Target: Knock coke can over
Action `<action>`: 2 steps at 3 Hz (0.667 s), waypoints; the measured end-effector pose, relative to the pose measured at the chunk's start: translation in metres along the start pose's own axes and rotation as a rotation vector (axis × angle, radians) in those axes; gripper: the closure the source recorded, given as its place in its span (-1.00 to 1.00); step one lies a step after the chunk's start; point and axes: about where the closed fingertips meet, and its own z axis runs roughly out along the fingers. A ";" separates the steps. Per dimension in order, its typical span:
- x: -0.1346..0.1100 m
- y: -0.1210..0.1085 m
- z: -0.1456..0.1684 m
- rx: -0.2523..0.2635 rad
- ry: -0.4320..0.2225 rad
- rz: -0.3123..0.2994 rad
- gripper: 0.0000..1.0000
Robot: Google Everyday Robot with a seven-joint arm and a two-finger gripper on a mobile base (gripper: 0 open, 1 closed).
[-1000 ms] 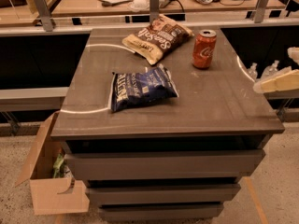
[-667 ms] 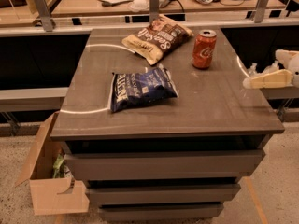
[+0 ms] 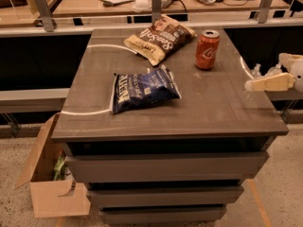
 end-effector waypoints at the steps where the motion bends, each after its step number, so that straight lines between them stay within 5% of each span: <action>1: -0.006 0.012 0.032 -0.064 -0.072 -0.011 -1.00; 2: -0.014 0.017 0.053 -0.107 -0.125 -0.032 -1.00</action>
Offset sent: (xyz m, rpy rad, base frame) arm 0.0454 0.0611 -0.0085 0.1166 -0.1319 0.1725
